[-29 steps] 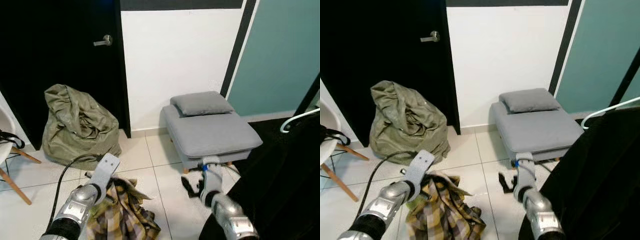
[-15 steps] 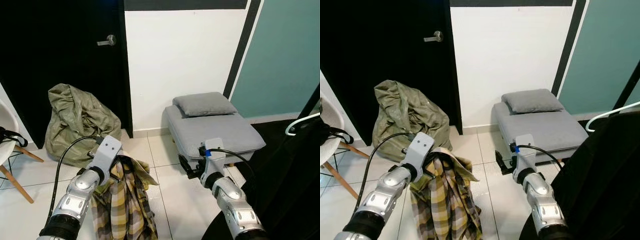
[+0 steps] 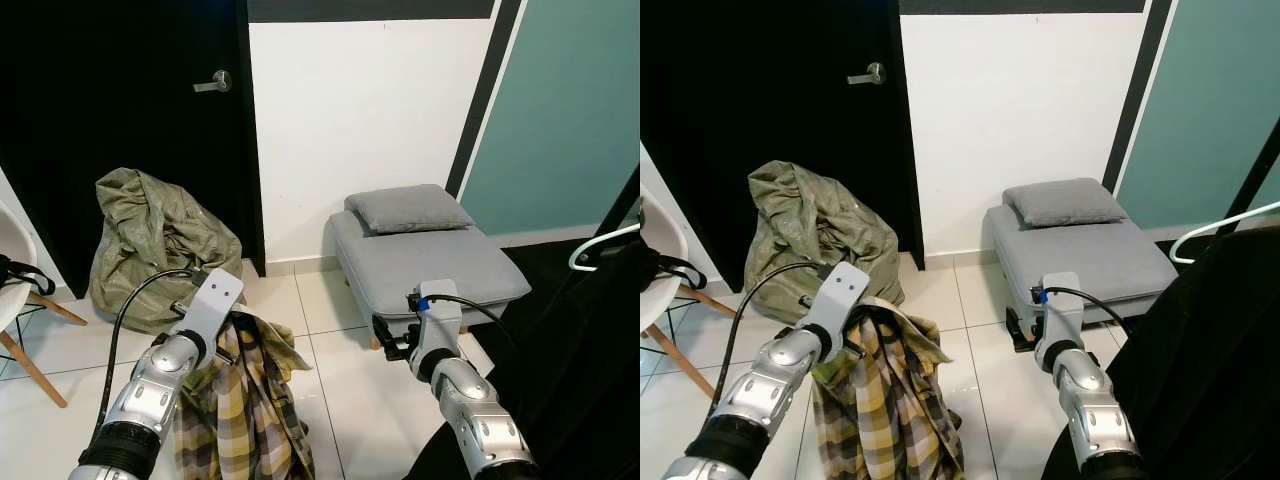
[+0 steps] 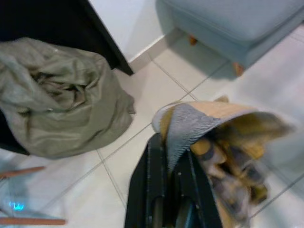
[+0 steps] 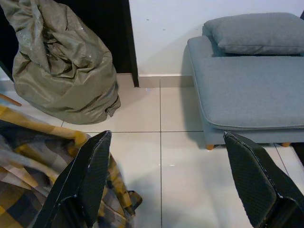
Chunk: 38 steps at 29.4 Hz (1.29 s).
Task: Hang hanger
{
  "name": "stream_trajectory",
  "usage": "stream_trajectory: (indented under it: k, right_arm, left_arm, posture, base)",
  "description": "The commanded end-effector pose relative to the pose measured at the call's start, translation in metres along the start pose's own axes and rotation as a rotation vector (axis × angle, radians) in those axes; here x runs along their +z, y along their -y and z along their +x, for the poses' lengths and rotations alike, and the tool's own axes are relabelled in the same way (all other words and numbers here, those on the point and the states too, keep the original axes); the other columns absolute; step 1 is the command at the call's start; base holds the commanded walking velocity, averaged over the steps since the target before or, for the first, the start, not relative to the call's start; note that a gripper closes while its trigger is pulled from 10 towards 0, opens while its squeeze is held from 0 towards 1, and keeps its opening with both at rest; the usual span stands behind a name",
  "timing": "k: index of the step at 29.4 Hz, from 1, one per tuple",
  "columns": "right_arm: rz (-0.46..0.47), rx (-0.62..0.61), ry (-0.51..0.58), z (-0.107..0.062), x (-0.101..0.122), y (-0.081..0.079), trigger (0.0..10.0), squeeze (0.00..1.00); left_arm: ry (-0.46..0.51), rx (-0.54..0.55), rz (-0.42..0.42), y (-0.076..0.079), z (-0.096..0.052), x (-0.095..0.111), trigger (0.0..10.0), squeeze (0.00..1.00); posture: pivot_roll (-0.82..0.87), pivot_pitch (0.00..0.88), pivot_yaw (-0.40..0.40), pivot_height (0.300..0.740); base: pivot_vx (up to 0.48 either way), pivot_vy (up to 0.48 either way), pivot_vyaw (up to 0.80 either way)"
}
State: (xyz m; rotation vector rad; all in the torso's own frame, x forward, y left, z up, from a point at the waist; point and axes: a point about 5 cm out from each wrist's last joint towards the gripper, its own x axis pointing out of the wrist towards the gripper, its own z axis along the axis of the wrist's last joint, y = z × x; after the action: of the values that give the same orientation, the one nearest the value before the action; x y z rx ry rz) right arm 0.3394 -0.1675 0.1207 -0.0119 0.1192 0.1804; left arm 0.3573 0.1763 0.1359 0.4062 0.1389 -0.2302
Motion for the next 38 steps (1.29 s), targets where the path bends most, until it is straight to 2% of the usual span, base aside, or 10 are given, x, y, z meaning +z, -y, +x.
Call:
stream_trajectory:
  k: [1, 3, 5, 7, 10, 14, 17, 25, 31, 38]
  right_arm:
    - [-0.031, 0.0, 0.001, -0.001, -0.002, -0.002, 10.0, 0.0]
    - [-0.042, -0.008, -0.004, -0.001, -0.003, -0.003, 10.0, 0.0]
    - [-0.045, -0.017, -0.014, -0.002, -0.006, -0.003, 10.0, 0.0]
    - [-0.047, -0.015, -0.022, -0.003, -0.008, -0.004, 10.0, 0.0]
    - [-0.046, -0.013, -0.027, -0.004, -0.009, -0.006, 10.0, 0.0]
    - [-0.028, 0.028, -0.041, -0.005, -0.009, -0.011, 10.0, 0.0]
    - [-0.027, 0.045, -0.042, -0.005, -0.009, -0.013, 10.0, 0.0]
    - [-0.042, 0.053, -0.046, -0.005, -0.01, -0.015, 10.0, 0.0]
    - [-0.051, 0.056, -0.044, -0.005, -0.008, -0.014, 10.0, 0.0]
    - [-0.043, 0.063, -0.047, -0.006, -0.012, -0.023, 10.0, 0.0]
  left_arm:
    - [0.031, 0.009, 0.063, -0.004, 0.0, 0.01, 10.0, 0.0]
    - [0.016, -0.006, 0.111, -0.004, 0.0, 0.009, 10.0, 0.0]
    - [0.021, 0.076, -0.248, -0.01, 0.002, 0.013, 10.0, 0.0]
    - [0.008, 0.015, 0.054, -0.008, 0.001, 0.014, 10.0, 0.0]
    - [0.009, 0.068, -0.177, -0.012, 0.002, 0.016, 10.0, 0.0]
    - [0.037, 0.109, -0.09, -0.019, 0.003, 0.025, 10.0, 0.0]
    - [0.024, 0.095, 0.213, -0.018, 0.002, 0.025, 10.0, 0.0]
    - [0.05, 0.103, -0.021, -0.028, 0.007, 0.042, 10.0, 0.0]
    - [0.319, 0.159, -0.054, -0.057, 0.005, 0.12, 10.0, 0.0]
    - [0.055, 0.06, 0.078, -0.033, 0.013, 0.053, 10.0, 0.0]
  posture:
    - [0.06, 0.082, -0.005, 0.74]
    - [0.06, 0.082, -0.006, 0.74]
    - [0.06, 0.081, -0.006, 0.74]
    - [0.06, 0.078, -0.004, 0.74]
    - [0.06, 0.074, -0.002, 0.74]
    - [0.06, 0.067, -0.002, 0.74]
    - [0.06, 0.067, -0.002, 0.74]
    - [0.05, 0.05, -0.007, 0.74]
    - [0.06, 0.042, -0.004, 0.74]
    - [0.04, 0.045, 0.011, 0.74]
  base:
    - [0.0, 0.0, 0.0]
    - [0.0, 0.0, 0.0]
    - [0.0, 0.0, 0.0]
    - [0.0, 0.0, 0.0]
    - [0.0, 0.0, 0.0]
    - [0.0, 0.0, 0.0]
    - [0.0, 0.0, 0.0]
    - [0.0, 0.0, 0.0]
    - [0.0, 0.0, 0.0]
    - [0.0, 0.0, 0.0]
